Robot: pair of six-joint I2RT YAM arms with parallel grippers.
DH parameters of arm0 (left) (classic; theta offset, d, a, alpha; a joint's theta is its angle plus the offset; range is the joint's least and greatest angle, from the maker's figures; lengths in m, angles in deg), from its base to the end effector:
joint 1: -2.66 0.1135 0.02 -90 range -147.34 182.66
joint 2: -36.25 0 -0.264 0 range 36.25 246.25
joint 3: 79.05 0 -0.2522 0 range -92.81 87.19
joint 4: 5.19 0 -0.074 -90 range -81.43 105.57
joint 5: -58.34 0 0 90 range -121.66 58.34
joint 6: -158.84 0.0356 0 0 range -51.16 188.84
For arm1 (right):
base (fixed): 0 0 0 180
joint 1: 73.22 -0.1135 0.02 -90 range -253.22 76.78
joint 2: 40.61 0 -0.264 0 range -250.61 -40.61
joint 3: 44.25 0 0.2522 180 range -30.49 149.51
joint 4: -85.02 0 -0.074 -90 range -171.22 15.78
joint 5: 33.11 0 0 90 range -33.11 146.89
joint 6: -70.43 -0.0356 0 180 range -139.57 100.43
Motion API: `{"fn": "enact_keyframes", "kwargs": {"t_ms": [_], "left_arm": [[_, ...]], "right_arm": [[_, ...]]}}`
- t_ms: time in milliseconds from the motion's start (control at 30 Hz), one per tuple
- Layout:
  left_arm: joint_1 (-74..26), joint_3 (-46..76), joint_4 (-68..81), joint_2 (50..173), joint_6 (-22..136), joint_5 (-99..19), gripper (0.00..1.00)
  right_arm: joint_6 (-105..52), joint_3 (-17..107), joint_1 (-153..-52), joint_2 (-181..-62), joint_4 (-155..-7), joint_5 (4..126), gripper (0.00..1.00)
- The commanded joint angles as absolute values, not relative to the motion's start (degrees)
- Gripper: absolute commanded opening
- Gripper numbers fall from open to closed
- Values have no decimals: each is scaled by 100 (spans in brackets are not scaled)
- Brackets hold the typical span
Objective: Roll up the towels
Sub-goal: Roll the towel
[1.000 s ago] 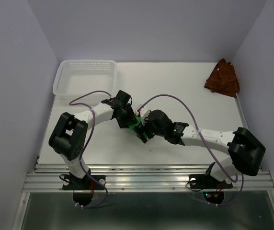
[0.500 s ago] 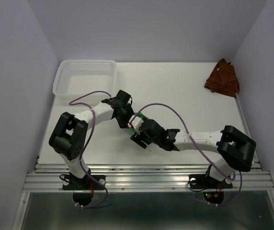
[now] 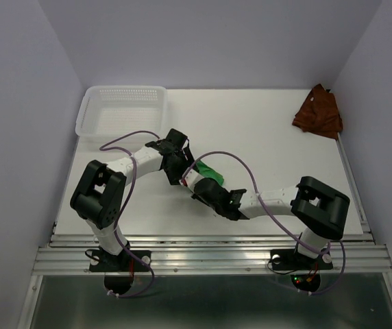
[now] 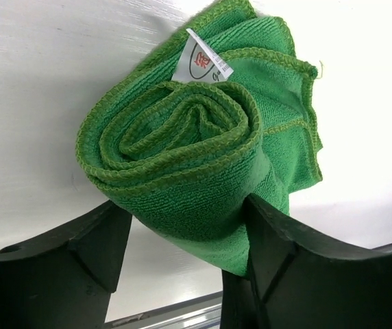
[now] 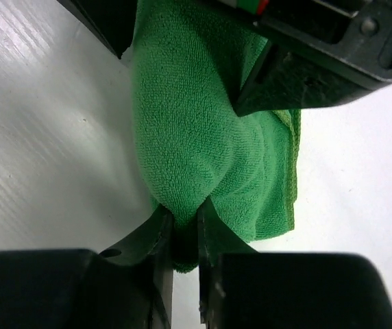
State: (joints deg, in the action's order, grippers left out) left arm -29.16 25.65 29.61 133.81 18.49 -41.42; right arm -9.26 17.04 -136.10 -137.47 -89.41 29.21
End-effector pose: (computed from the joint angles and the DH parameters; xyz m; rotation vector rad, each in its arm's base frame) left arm 0.2921 -0.1883 0.1881 -0.3716 2.7064 -0.7063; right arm 0.1680 0.2916 0.1595 -1.1035 1.8952 -0.0430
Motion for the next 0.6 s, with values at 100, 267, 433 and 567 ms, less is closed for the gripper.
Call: {"fn": "enact_keyframes", "kwargs": {"t_ms": [100, 267, 433, 567], "left_arm": [[-2934, 2382, 3151, 12898, 1821, -4134, 91], [-2925, 2400, 3125, 12617, 1777, -4036, 99], [-2916, 2478, 3142, 12458, 1742, -4001, 99], [-2925, 2619, 3151, 12283, 1681, -3975, 99]], "right_arm": [[-1473, 1767, -13624, -13590, -8957, 3050, 6], [-1947, 1864, -13563, -13334, -8791, 3684, 5], [-2545, 1785, -13264, -13131, -8729, 4730, 4], [-3089, 1732, -12896, -13140, -8737, 5266, 4]]}}
